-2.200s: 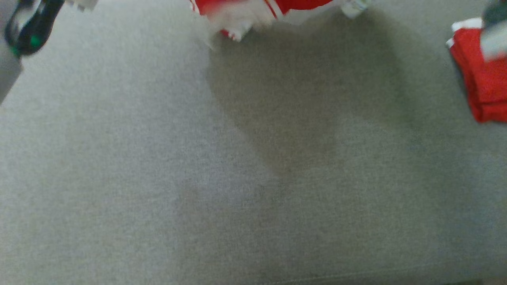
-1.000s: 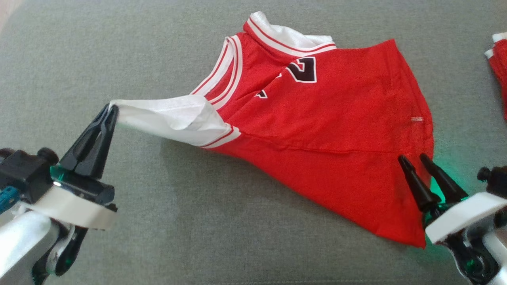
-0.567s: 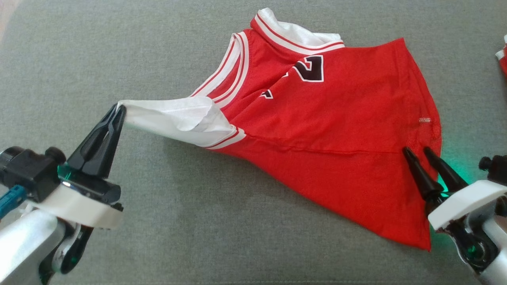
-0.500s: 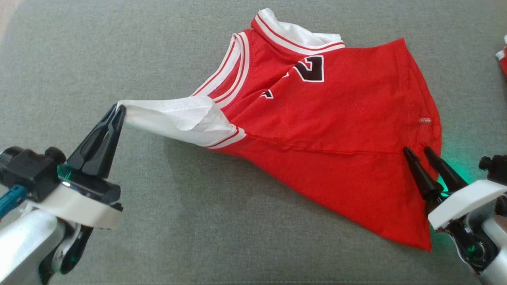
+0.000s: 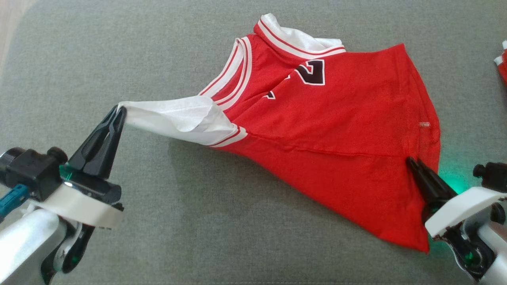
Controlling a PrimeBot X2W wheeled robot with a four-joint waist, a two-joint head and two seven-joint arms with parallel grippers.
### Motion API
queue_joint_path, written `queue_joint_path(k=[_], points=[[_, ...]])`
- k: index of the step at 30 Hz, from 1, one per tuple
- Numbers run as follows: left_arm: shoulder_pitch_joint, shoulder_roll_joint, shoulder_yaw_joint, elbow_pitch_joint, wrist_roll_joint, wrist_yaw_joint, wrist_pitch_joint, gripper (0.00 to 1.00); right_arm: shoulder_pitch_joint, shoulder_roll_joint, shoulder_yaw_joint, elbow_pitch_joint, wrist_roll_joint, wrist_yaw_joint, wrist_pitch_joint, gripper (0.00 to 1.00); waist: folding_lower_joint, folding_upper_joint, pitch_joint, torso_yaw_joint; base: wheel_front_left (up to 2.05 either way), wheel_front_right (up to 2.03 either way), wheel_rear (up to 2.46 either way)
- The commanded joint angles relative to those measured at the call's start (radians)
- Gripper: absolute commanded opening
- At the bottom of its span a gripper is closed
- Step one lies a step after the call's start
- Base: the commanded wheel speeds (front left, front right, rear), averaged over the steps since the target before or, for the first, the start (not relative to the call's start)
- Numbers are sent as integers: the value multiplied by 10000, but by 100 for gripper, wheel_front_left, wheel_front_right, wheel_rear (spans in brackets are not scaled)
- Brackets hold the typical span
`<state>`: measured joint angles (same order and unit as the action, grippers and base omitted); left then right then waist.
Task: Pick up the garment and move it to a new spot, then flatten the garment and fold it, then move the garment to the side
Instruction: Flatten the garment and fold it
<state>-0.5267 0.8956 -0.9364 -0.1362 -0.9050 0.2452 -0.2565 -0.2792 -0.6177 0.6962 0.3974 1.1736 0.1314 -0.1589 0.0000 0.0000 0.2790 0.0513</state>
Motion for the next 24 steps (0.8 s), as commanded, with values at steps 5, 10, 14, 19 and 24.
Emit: queue_joint_path(k=[5, 10, 14, 19, 24], points=[[-384, 270, 535, -34, 17, -86, -34, 0, -181, -543, 299, -31, 118, -7, -489, 0, 0, 0, -251, 26, 0, 0, 0], [-454, 219, 768, -35, 329, -208, -46, 0, -404, -803, 94, -125, -52, -7, -886, 0, 0, 0, -826, -75, 0, 0, 0], [-741, 135, 1162, -105, 808, -375, -49, 0, -620, -1135, -423, -546, -370, -7, -1005, 0, 0, 0, -1489, -215, 0, 0, 0], [-1443, -86, 1892, -205, 1404, -683, -51, 0, -998, -1698, -1429, -1541, -1129, -7, -1024, 0, 0, 0, -2326, -492, 0, 0, 0], [-2365, -232, 2559, -258, 2073, -933, -52, 0, -1480, -2486, -2327, -2629, -1657, -7, -1026, 0, 0, 0, -2950, -754, 0, 0, 0]])
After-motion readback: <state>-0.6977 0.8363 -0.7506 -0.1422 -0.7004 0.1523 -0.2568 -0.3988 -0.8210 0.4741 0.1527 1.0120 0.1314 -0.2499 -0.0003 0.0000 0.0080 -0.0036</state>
